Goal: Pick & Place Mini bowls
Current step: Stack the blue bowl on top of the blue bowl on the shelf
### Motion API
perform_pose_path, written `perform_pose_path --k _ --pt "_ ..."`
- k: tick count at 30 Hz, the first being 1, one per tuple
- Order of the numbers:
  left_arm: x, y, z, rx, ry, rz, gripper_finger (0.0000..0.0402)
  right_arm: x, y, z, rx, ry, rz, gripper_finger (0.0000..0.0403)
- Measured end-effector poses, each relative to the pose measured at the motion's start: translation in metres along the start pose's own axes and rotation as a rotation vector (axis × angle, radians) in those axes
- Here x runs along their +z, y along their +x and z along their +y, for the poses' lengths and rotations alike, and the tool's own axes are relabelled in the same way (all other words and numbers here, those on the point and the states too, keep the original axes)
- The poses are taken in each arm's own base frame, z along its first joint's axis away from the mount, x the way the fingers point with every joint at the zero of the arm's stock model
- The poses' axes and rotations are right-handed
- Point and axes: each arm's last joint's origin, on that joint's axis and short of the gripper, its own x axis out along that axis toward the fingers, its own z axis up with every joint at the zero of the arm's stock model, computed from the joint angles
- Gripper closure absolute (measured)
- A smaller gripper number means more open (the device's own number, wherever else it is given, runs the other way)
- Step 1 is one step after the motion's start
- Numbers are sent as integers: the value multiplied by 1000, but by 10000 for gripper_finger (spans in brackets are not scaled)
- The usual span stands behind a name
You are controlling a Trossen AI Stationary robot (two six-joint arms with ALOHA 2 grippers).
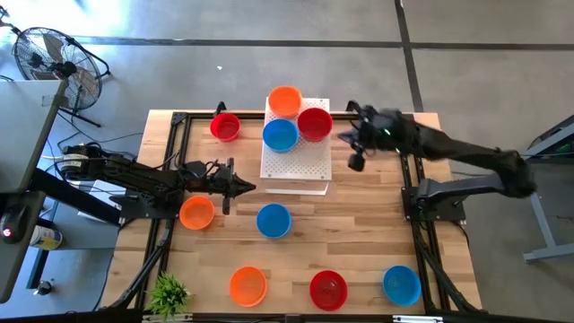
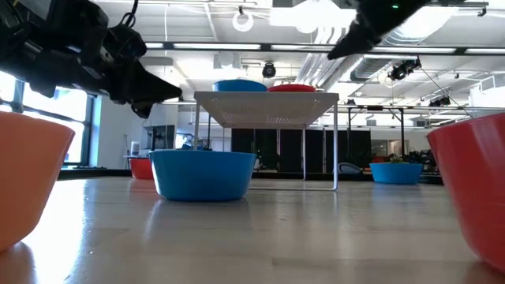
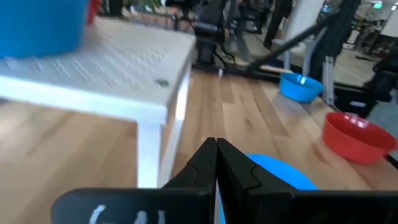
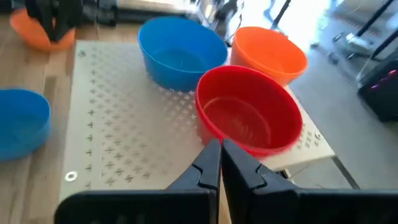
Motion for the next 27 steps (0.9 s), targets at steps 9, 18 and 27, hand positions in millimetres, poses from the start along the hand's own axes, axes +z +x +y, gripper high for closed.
perform_pose_path --k 9,18,27 --pt "15 21 -29 -81 35 181 401 -63 -17 36 -9 52 -204 400" --pt "42 31 -78 -73 114 503 401 -99 -9 57 24 103 -279 401" --pt "34 56 -111 -43 183 632 327 -125 -8 77 95 127 -402 400"
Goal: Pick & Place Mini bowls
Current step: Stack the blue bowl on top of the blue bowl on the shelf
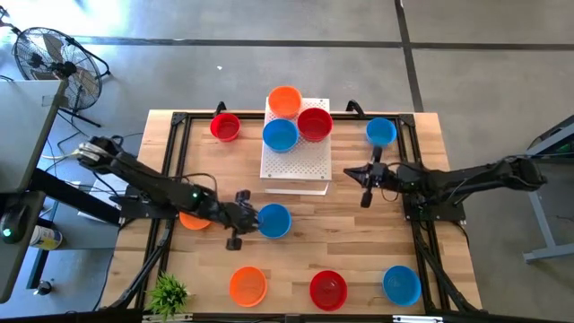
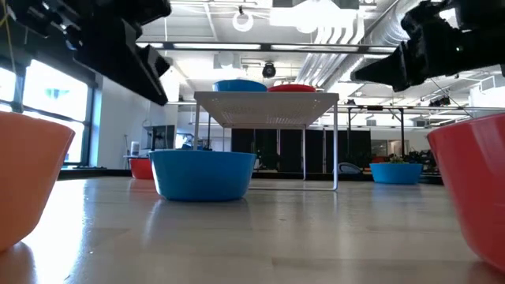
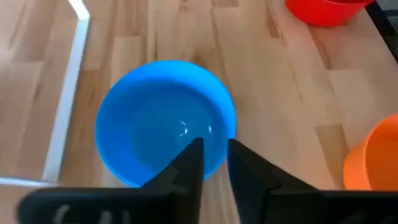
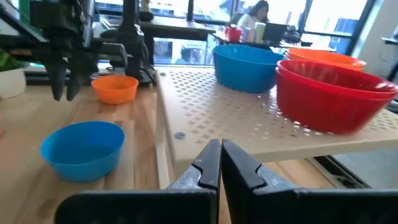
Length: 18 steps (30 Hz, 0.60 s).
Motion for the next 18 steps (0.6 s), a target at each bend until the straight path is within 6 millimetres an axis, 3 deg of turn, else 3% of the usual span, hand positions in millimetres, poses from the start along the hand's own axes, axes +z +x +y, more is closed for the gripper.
perform_pose_path --k 6,18 --pt "7 24 -8 17 30 126 273 -3 -2 3 23 -43 -21 400" --pt "10 63 -18 19 90 279 266 -4 -2 4 31 -81 -13 401"
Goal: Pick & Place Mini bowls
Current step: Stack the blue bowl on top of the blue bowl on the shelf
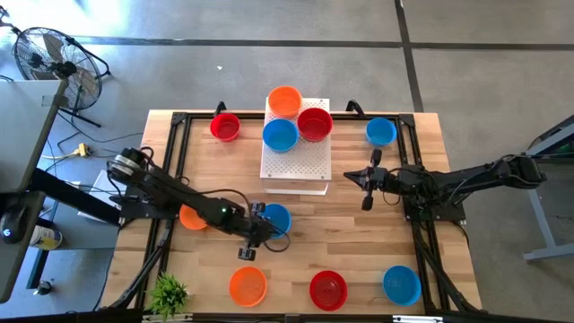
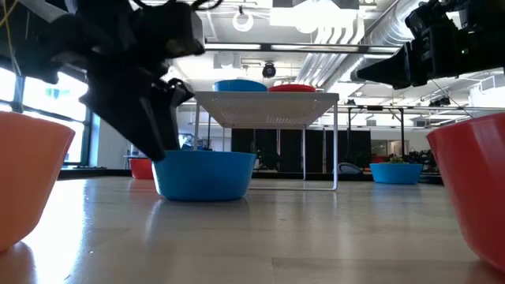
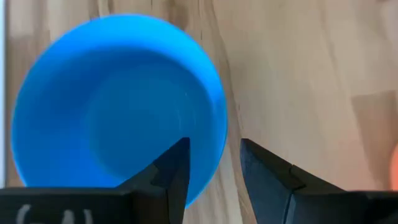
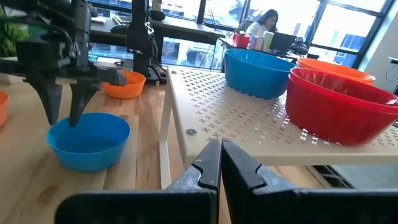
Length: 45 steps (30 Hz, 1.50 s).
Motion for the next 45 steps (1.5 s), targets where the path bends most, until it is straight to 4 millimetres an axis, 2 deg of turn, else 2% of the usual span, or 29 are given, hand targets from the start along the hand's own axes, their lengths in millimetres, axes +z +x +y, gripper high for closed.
perform_pose_path --k 4,7,13,20,27,32,38,40,45 --pt "-5 9 -1 15 11 58 270 0 0 0 0 0 0 401" --pt "-9 18 0 43 15 90 290 0 0 0 0 -1 3 400" --pt "-8 16 -1 16 13 87 383 0 0 0 1 -6 4 400" --pt "4 -26 0 -119 -12 -19 397 -2 0 0 3 -24 21 401" --pt "26 -107 15 -95 -29 -193 398 -3 0 0 4 -26 29 400" --pt "45 -157 48 65 -101 -273 398 -3 0 0 3 -26 28 401" --pt "62 -197 109 226 -182 -299 398 -3 1 0 3 -27 32 401" --pt "69 -202 134 260 -213 -314 398 -3 1 0 3 -27 33 401" --pt "80 -199 187 235 -274 -297 398 -3 1 0 4 -28 34 401"
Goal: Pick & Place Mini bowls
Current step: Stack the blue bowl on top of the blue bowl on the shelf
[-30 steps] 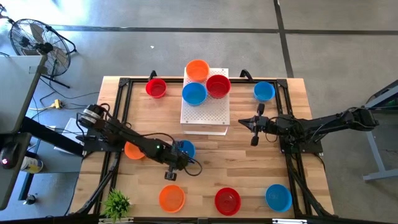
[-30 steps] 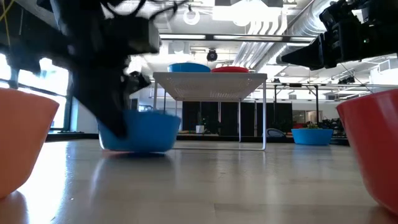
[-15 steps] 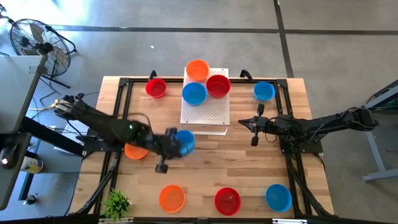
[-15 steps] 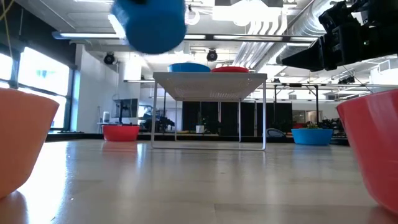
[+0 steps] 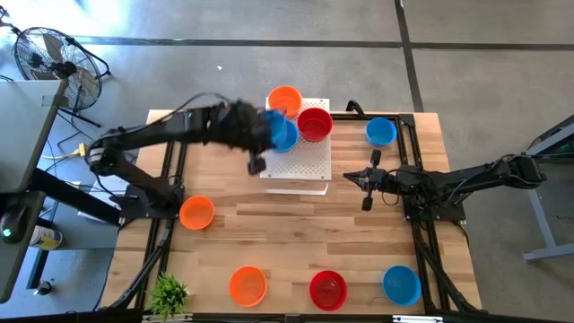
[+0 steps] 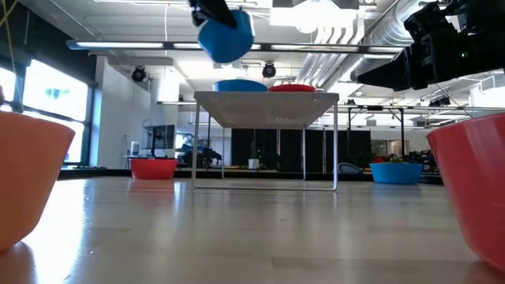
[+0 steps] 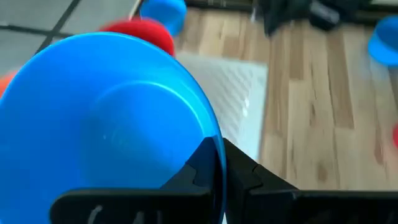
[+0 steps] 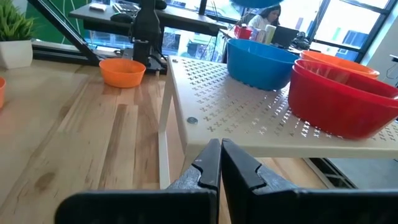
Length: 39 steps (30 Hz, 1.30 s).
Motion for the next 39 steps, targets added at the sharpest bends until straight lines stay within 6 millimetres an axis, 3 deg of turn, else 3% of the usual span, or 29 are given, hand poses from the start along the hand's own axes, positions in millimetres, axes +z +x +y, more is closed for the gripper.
perform_pose_path --k 4,7,12,31,39 --pt "6 20 19 -30 4 85 398 0 0 0 1 -1 4 401" --pt "8 41 24 -16 27 168 398 -1 0 0 1 -3 8 401" --pt "6 59 32 3 40 226 398 -2 0 0 3 -6 18 402" --pt "-3 89 38 13 21 306 396 -4 0 0 1 -18 36 402" --pt "-3 89 36 29 2 313 336 -4 0 0 2 -20 41 403"
